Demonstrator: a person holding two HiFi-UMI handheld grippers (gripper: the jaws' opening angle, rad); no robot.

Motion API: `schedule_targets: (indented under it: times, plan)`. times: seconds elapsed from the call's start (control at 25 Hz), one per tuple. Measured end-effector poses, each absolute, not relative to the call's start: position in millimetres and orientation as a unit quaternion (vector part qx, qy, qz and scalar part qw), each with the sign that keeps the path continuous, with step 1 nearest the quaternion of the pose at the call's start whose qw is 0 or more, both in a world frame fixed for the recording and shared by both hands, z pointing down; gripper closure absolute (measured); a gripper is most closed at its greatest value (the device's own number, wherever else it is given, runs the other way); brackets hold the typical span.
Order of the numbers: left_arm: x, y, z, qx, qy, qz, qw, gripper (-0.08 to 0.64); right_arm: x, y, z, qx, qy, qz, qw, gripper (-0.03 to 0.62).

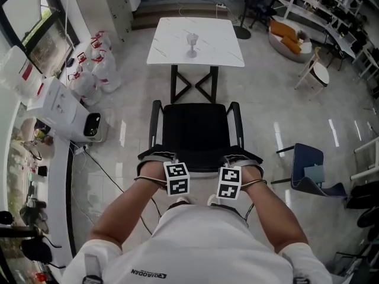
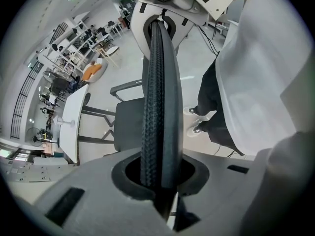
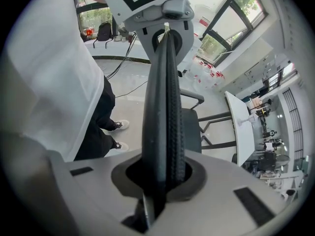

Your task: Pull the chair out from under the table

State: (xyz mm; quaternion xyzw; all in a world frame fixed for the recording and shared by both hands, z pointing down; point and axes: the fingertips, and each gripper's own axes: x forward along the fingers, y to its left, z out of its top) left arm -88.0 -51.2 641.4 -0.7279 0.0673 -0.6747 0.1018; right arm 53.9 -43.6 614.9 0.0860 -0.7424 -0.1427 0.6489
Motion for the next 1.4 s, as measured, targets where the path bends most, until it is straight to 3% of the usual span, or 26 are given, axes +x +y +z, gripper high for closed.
schedule_targets:
  times: [0.32, 0.56, 0.84, 1.4]
  plan:
    - [-85, -35, 644, -0.730, 0.067, -0.674, 0.096, 0.484, 57, -28, 617, 0.081, -0.747, -0.135, 0.646, 0.539]
    - [-83, -35, 645, -0.735, 0.060, -0.668, 0.101, 0.440, 57, -27, 616, 0.081, -0.763, -0.110, 0.631, 0.476]
    - [-87, -23, 626, -0.749, 0.040, -0.658, 0.061, 0.395, 55, -17, 593, 0.069, -0.778, -0.100, 0.616, 0.437]
    - [-86, -18, 504, -0.861, 0.092, -0.497, 0.053, 0.409, 68, -31, 468, 0.140, -0.878, -0.062, 0.453, 0.425]
